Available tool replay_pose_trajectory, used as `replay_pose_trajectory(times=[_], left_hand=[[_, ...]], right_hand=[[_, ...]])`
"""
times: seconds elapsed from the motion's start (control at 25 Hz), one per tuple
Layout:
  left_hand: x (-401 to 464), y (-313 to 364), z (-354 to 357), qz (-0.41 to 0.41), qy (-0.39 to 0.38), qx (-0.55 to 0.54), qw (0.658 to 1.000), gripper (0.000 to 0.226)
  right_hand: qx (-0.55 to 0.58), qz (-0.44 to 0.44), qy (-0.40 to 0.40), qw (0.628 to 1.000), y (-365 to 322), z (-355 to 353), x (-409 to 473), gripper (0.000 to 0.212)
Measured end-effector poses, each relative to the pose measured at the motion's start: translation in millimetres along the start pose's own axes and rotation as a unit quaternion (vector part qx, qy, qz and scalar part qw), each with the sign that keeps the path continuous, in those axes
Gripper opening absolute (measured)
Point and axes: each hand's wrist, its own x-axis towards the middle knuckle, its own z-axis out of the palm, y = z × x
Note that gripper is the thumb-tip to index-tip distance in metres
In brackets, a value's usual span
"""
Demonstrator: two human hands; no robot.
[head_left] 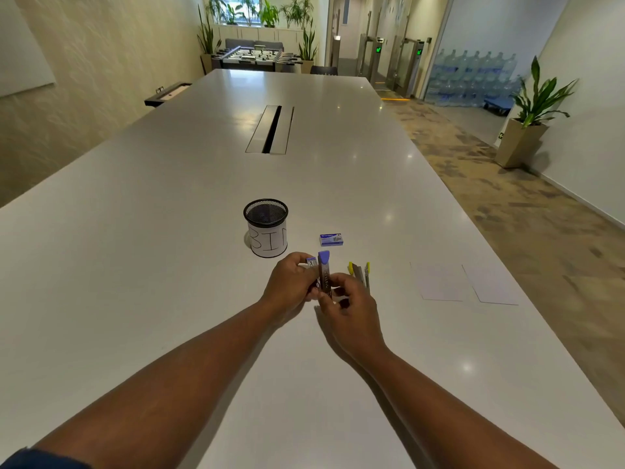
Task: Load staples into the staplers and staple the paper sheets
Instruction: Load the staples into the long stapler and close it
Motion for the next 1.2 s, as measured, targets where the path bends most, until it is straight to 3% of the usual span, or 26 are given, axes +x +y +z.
replay_pose_trajectory(times=[0.2,0.36,0.44,0.52,0.64,0.76,0.88,1.0,1.2], left_hand=[[-2,-3,-8,0.014,-0.053,0.01,0.998,0.021],[-7,0,-7,0.017,-0.051,0.045,0.998,0.078],[-8,1,-6,0.015,-0.047,0.054,0.997,0.086],[-9,1,-6,0.025,-0.041,0.063,0.997,0.083],[-9,1,-7,0.039,-0.03,0.07,0.996,0.06],[-11,3,-7,0.03,-0.02,0.069,0.997,0.05],[-12,5,-8,0.04,-0.023,0.086,0.995,0.055],[-12,5,-10,0.048,-0.043,0.088,0.994,0.061],[-11,1,-4,0.056,-0.032,0.101,0.993,0.041]], right_hand=[[-0.016,-0.085,-0.047,0.995,1,1,1,0.029],[-0.048,-0.101,-0.041,0.993,-5,1,-1,0.052],[-0.064,-0.089,-0.04,0.993,-1,3,1,0.039],[-0.077,-0.062,-0.053,0.994,3,4,1,0.028],[-0.128,-0.028,-0.058,0.99,7,7,0,0.02],[-0.193,-0.028,-0.067,0.979,7,10,1,0.035],[-0.239,-0.037,-0.081,0.967,8,12,1,0.047],[-0.261,-0.037,-0.083,0.961,8,13,1,0.052],[-0.288,-0.048,-0.087,0.953,9,16,1,0.05]])
